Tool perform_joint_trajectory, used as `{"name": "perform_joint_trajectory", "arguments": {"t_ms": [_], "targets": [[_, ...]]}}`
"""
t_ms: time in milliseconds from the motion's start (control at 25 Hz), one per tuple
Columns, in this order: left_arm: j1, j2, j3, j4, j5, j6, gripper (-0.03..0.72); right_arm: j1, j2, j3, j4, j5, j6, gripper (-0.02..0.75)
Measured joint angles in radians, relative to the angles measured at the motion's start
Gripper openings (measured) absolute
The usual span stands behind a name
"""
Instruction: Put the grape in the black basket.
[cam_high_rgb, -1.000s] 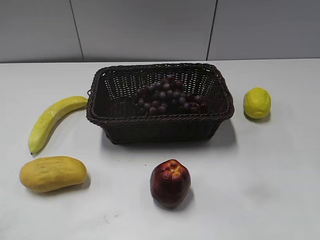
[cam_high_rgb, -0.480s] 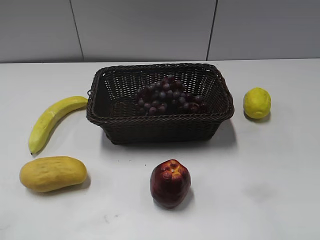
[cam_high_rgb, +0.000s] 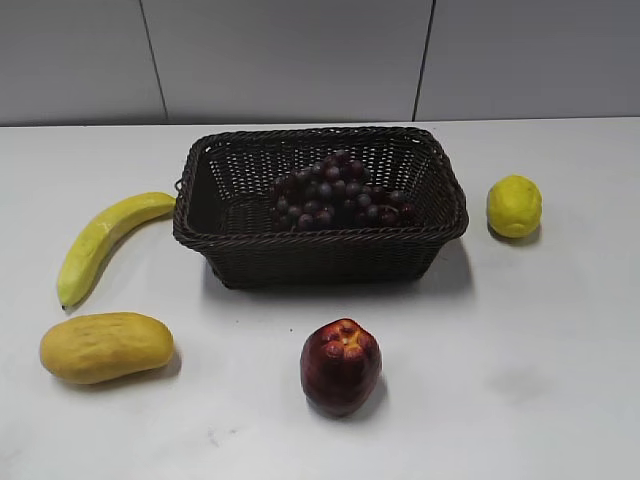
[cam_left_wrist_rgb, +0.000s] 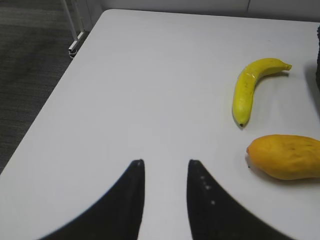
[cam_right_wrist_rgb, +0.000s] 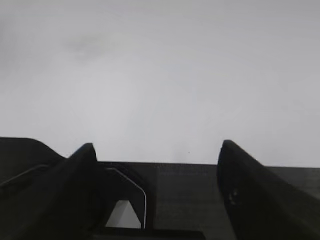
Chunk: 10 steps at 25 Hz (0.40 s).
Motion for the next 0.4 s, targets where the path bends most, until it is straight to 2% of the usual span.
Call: {"name": "perform_joint_trajectory", "arguments": {"t_ms": [400], "targets": [[0.0, 0.0, 0.0, 0.0, 0.0, 0.0, 0.235, 0.0, -0.29, 0.001, 0.0, 0.001, 0.001, 0.559]]}}
